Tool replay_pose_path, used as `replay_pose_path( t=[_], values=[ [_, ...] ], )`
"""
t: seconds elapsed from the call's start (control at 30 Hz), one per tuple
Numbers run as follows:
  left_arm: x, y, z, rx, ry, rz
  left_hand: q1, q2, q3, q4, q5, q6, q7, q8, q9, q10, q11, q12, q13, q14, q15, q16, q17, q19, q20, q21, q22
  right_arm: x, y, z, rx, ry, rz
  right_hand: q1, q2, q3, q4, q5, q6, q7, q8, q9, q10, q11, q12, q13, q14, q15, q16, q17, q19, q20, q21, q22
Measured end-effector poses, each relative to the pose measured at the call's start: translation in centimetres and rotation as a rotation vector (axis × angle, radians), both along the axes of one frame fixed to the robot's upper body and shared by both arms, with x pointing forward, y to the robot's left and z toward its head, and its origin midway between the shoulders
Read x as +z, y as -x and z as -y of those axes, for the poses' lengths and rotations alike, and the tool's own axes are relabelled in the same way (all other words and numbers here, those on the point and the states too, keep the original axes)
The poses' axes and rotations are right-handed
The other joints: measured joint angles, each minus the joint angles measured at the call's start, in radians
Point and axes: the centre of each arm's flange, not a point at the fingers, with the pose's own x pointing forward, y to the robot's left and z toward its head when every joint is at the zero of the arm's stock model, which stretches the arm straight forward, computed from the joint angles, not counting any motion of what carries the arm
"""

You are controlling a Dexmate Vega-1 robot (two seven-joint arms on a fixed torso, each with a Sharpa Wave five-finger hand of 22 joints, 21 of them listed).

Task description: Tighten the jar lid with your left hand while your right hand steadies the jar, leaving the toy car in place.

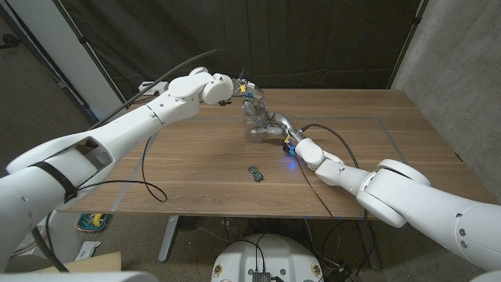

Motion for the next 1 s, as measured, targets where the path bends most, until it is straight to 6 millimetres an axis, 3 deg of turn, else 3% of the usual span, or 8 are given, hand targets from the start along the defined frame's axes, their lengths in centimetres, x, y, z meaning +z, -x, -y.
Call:
replay_pose_path(
  t=[0.13, 0.3, 0.5, 0.6, 0.73, 0.87, 0.97, 1.0],
  values=[
    [-0.5, -0.3, -0.5, -0.030, -0.026, 0.010, 0.016, -0.016, 0.000, 0.000, 0.007, 0.023, 0.002, 0.013, 0.009, 0.012, -0.012, 0.013, 0.009, 0.002, 0.002, 0.004, 0.019, -0.013, -0.012, 0.001, 0.001, 0.0, 0.0, 0.0, -0.001, 0.000, 0.002, 0.000, 0.000, 0.000, 0.000, 0.000, 0.011, 0.001, 0.000, 0.000, 0.000, 0.000, 0.000, 0.000, 0.001, 0.000, 0.000, 0.000, 0.000, 0.000, 0.000, 0.000],
    [-0.9, -0.3, -0.7, -0.117, -0.074, 0.028, 0.040, -0.040, 0.000, 0.000, 0.012, 0.032, 0.004, 0.036, 0.024, 0.026, -0.025, 0.035, 0.026, 0.011, 0.011, 0.015, 0.042, -0.020, -0.008, 0.001, 0.004, 0.1, 0.0, 0.0, -0.002, 0.002, 0.004, 0.000, 0.000, 0.000, 0.000, 0.000, 0.022, 0.000, 0.000, 0.000, 0.000, 0.000, 0.000, 0.000, 0.001, 0.001, -0.001, 0.000, 0.000, 0.000, 0.000, 0.000],
    [-1.0, -0.4, -1.5, -0.180, -0.108, 0.037, 0.126, -0.091, 0.000, 0.000, 0.013, 0.070, 0.009, 0.087, 0.054, 0.057, -0.026, 0.079, 0.068, 0.040, 0.040, 0.044, 0.078, -0.030, -0.008, 0.044, 0.010, 0.2, 0.0, -0.1, -0.001, 0.009, 0.009, 0.000, 0.000, 0.000, 0.000, 0.000, 0.030, 0.000, 0.000, 0.000, 0.000, 0.000, 0.000, 0.000, 0.001, 0.001, -0.004, 0.000, -0.002, 0.002, 0.005, 0.000],
    [-1.3, -0.1, -1.4, -0.248, -0.143, 0.050, 0.181, -0.109, 0.000, 0.000, -0.007, 0.100, 0.036, 0.102, 0.064, 0.070, -0.031, 0.096, 0.083, 0.047, 0.047, 0.052, 0.078, -0.031, -0.009, 0.067, 0.016, 0.3, 0.1, -0.2, 0.000, 0.013, 0.012, 0.000, 0.000, 0.000, 0.000, 0.000, 0.033, -0.001, 0.000, 0.000, 0.000, 0.000, 0.000, 0.000, 0.001, 0.001, -0.004, 0.000, -0.002, 0.002, 0.007, 0.000],
    [-1.4, 0.2, -1.7, -0.298, -0.185, 0.069, 0.201, -0.119, 0.000, 0.000, -0.016, 0.105, 0.041, 0.117, 0.078, 0.073, -0.028, 0.104, 0.098, 0.050, 0.050, 0.057, 0.078, -0.039, -0.009, 0.081, 0.017, 0.3, 0.1, -0.3, 0.001, 0.015, 0.015, 0.000, 0.000, 0.000, 0.000, 0.000, 0.037, -0.005, 0.000, 0.000, 0.000, 0.000, 0.000, 0.000, 0.001, 0.001, -0.004, 0.000, -0.002, 0.002, 0.007, 0.000],
    [-1.6, 0.4, -1.9, -0.338, -0.243, 0.093, 0.224, -0.115, 0.007, -0.007, -0.024, 0.118, 0.047, 0.129, 0.085, 0.067, -0.034, 0.104, 0.108, 0.049, 0.050, 0.058, 0.078, -0.061, 0.001, 0.083, 0.022, 0.4, 0.1, -0.4, 0.001, 0.016, 0.017, 0.000, 0.000, 0.000, 0.000, -0.004, 0.040, -0.008, -0.001, 0.000, 0.000, 0.000, 0.000, 0.000, 0.001, 0.000, -0.003, 0.000, -0.002, 0.002, 0.007, 0.001],
    [-1.8, 0.6, -1.9, -0.379, -0.315, 0.125, 0.283, -0.076, -0.007, 0.001, -0.032, 0.132, 0.058, 0.137, 0.094, 0.042, -0.049, 0.106, 0.118, 0.031, 0.046, 0.036, 0.084, -0.093, 0.005, 0.089, 0.021, 0.4, 0.1, -0.4, -0.001, 0.016, 0.017, 0.000, 0.000, 0.000, 0.000, -0.008, 0.040, -0.008, -0.004, 0.001, 0.000, 0.000, 0.000, 0.000, 0.003, -0.001, -0.003, 0.000, -0.002, 0.002, 0.007, 0.001],
    [-1.8, 0.8, -1.9, -0.394, -0.344, 0.139, 0.316, -0.043, -0.016, 0.008, -0.034, 0.132, 0.058, 0.137, 0.095, 0.023, -0.048, 0.107, 0.121, 0.022, 0.036, 0.017, 0.123, -0.104, 0.011, 0.089, 0.020, 0.4, 0.1, -0.4, -0.002, 0.016, 0.017, 0.000, 0.000, 0.000, 0.000, -0.008, 0.040, -0.008, -0.004, 0.001, 0.000, 0.000, 0.000, 0.000, 0.003, -0.002, -0.003, 0.000, -0.002, 0.002, 0.010, 0.001]
  ],
)
